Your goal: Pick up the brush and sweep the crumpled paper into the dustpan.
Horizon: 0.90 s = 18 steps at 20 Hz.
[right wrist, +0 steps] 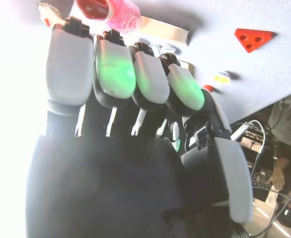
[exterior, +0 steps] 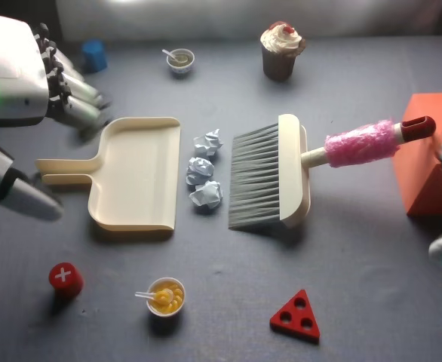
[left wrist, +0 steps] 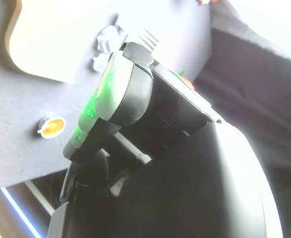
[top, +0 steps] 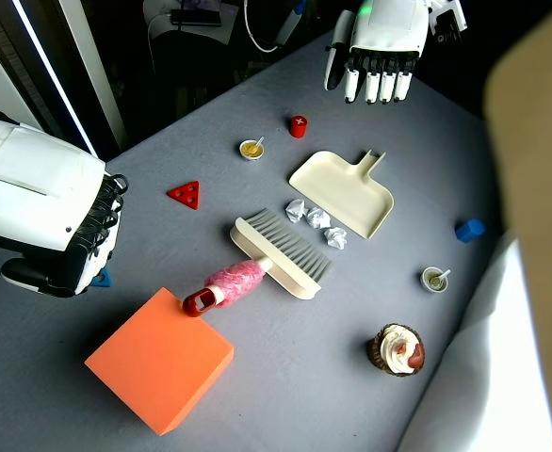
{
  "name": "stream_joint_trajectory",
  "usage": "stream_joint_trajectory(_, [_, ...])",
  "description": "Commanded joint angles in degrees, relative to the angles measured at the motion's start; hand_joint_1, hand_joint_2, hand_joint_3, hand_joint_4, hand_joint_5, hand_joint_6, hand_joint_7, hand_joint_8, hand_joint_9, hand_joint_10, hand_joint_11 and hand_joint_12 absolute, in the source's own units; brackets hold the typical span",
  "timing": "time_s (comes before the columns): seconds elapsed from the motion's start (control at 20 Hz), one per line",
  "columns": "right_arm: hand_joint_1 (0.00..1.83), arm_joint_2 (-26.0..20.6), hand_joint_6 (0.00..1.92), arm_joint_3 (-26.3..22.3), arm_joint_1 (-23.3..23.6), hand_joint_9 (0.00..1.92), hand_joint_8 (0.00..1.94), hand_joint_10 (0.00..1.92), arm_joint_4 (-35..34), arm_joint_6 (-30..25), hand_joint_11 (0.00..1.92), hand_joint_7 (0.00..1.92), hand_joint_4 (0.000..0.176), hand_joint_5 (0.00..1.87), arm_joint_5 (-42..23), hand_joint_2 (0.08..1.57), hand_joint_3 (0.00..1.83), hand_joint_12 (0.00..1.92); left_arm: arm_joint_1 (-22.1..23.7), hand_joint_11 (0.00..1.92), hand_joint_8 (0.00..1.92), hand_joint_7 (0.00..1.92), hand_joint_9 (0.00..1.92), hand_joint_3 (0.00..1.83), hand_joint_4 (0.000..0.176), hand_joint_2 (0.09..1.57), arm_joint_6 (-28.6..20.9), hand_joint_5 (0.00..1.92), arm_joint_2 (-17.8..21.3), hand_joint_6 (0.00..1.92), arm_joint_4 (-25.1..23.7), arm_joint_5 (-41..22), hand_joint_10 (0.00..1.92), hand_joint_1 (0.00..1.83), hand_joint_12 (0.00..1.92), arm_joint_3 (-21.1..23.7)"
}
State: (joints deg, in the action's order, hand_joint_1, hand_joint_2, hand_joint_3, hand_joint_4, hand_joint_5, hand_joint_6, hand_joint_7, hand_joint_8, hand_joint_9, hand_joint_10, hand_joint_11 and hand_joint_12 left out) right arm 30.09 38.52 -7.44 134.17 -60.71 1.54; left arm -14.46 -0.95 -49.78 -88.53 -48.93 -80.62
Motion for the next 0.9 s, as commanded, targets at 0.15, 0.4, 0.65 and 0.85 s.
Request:
stream_joint_trajectory(0.15, [0.00, -0.7, 0.01, -0.1, 0.7, 0.09, 0.00, 0.01, 0.4, -0.1, 0.09, 0.08, 0.000, 0.06, 4.2, 0.88, 0.01, 0.05, 1.7, 0.08, 0.00, 0.12, 0.12, 0.00, 0.000, 0.96, -0.7, 0.07, 0.6, 0.00, 4.1, -1.5, 0.00, 0.00, 0.06, 0.7])
stream_joint_trajectory(0.4, [0.00, -0.7, 0.00, -0.1, 0.7, 0.13, 0.00, 0.00, 0.4, -0.1, 0.14, 0.14, 0.000, 0.11, 4.2, 0.90, 0.00, 0.02, 5.6, 0.08, 0.01, 0.12, 0.12, 0.00, 0.000, 0.96, -1.0, 0.08, 1.8, 0.00, 1.6, -2.4, 0.01, 0.00, 0.05, 3.6])
stream_joint_trajectory(0.65, [0.00, -0.7, 0.01, -0.1, 0.7, 0.12, 0.01, 0.01, 0.4, -0.1, 0.13, 0.14, 0.000, 0.11, 4.2, 0.90, 0.00, 0.01, 6.7, 0.05, 0.00, 0.09, 0.09, 0.00, 0.000, 0.93, -1.6, 0.06, 2.2, 0.00, 1.6, -3.3, 0.00, 0.00, 0.03, 3.7])
stream_joint_trajectory(0.85, [0.00, -0.7, 0.00, -0.1, 0.8, 0.15, 0.01, 0.01, 0.4, -0.1, 0.16, 0.15, 0.000, 0.12, 4.2, 0.91, 0.00, 0.02, 7.0, 0.09, 0.01, 0.10, 0.11, 0.00, 0.000, 0.92, -1.6, 0.07, 2.0, 0.00, 1.4, -3.9, 0.01, 0.00, 0.04, 3.6])
